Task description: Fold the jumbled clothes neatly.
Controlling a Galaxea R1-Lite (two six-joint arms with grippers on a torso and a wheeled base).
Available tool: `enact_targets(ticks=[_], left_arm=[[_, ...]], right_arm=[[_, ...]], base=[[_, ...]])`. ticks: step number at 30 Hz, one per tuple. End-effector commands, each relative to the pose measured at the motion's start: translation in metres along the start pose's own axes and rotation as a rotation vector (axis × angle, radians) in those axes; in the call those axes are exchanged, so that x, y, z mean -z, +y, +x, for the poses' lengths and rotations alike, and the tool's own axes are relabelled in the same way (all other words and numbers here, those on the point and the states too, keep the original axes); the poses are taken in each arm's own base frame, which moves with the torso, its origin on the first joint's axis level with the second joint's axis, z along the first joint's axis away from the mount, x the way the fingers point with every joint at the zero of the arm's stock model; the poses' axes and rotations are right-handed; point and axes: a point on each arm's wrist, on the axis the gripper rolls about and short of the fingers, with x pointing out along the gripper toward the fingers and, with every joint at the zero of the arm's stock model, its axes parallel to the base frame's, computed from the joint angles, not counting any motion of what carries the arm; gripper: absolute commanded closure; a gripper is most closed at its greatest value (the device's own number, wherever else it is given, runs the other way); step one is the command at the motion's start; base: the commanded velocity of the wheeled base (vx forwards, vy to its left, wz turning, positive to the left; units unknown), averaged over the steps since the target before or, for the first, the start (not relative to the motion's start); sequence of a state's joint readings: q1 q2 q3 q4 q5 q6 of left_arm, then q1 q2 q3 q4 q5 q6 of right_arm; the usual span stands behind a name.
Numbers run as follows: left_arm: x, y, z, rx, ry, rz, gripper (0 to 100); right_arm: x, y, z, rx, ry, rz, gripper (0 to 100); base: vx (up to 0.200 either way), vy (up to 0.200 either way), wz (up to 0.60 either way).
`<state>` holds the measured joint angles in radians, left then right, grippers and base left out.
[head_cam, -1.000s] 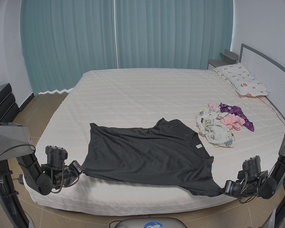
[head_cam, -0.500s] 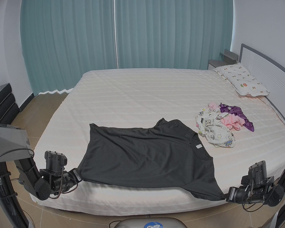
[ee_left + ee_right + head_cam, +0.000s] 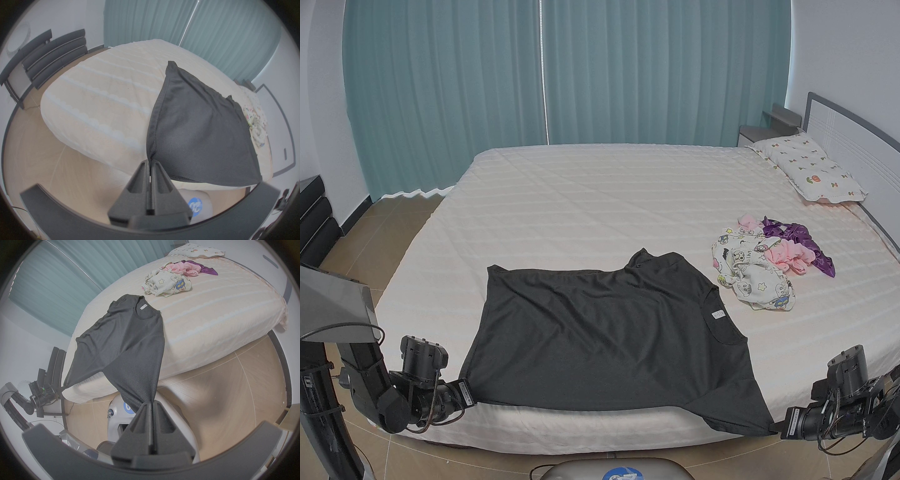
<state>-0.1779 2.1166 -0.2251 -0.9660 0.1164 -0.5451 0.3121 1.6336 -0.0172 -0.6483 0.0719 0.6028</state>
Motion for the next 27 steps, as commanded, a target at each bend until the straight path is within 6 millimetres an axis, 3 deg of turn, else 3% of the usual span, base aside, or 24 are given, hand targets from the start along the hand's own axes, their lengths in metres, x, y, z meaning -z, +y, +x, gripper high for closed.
enact_targets(ticks=[1,10,27], left_arm=[[0.012,0.004,-0.002,-0.036,0.040,0.045,100],[0.023,0.005,-0.007,-0.131,0.027,0.124,100],[0.047,0.009,-0.015,-0.153,0.123,0.213,100]], right_arm=[[0.005,-0.002,-0.002,0.007,0.012,-0.003,100],[0.003,-0.002,0.003,0.016,0.026,0.000,100],[0.005,-0.005,0.003,0.028,0.041,-0.008,100]], base=[[0.000,0.000,0.00],[0.000,0.000,0.00],[0.000,0.000,0.00]])
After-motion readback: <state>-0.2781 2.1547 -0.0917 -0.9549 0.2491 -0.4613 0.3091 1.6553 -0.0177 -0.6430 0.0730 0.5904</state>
